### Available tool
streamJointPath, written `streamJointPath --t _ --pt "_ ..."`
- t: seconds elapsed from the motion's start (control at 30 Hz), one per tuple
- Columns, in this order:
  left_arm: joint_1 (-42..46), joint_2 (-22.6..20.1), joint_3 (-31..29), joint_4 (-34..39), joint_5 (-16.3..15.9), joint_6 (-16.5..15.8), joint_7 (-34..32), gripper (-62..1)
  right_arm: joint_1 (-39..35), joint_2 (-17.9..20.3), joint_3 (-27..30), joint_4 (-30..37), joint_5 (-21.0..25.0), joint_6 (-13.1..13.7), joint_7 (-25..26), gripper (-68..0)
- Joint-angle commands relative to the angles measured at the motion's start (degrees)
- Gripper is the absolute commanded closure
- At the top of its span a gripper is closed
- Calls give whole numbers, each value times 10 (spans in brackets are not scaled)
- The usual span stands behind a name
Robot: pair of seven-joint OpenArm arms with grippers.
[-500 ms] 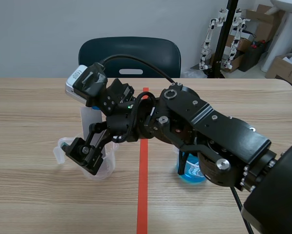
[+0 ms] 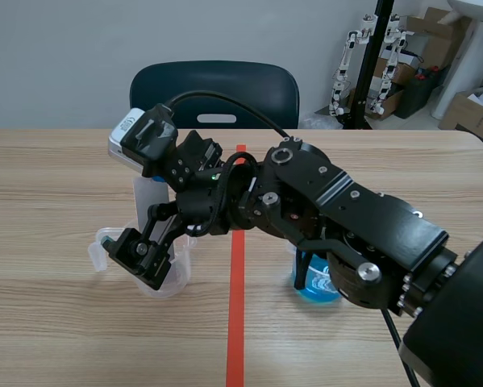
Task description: Do the redox reaction experiment. return to the home posture
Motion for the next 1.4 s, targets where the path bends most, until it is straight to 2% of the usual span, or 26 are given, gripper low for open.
streamJointPath --t 0.0,0.07,0.2,0.27,0.4,0.57,0.67,0.77,0.9,0.97,1.17,1.37 --pt "0 1 0 10 -4 -3 -25 -623 6 -2 2 12 4 0 10 -679" --pt "0 1 0 10 -4 -3 -25 -623 5 -1 2 17 4 -10 11 -679" --pt "0 1 0 10 -4 -3 -26 -623 -8 14 2 52 4 -57 11 -679" --pt "0 1 0 10 -4 -3 -26 -623 -22 32 2 87 4 -64 11 -679" --pt "0 1 0 10 -5 -3 -25 -623 -56 88 3 177 5 -100 19 -679" --pt "0 1 0 10 -10 -3 -25 -623 -105 180 21 286 6 -174 62 -679" --pt "0 -6 0 10 -17 -3 -26 -623 -141 224 51 324 6 -219 91 -679" --pt "1 -18 0 12 -17 -3 -26 -623 -174 247 93 336 6 -254 97 -679" --pt "3 -26 0 41 -15 -3 -26 -623 -222 279 150 337 12 -263 122 -679" --pt "7 -26 0 69 -15 9 -24 -623 -252 300 179 340 22 -266 138 -679" --pt "17 -26 0 182 -17 1 86 -623 -359 351 284 351 67 -281 175 -679" --pt "14 -34 0 283 -18 -58 185 -623 -464 360 396 352 74 -281 229 -679"
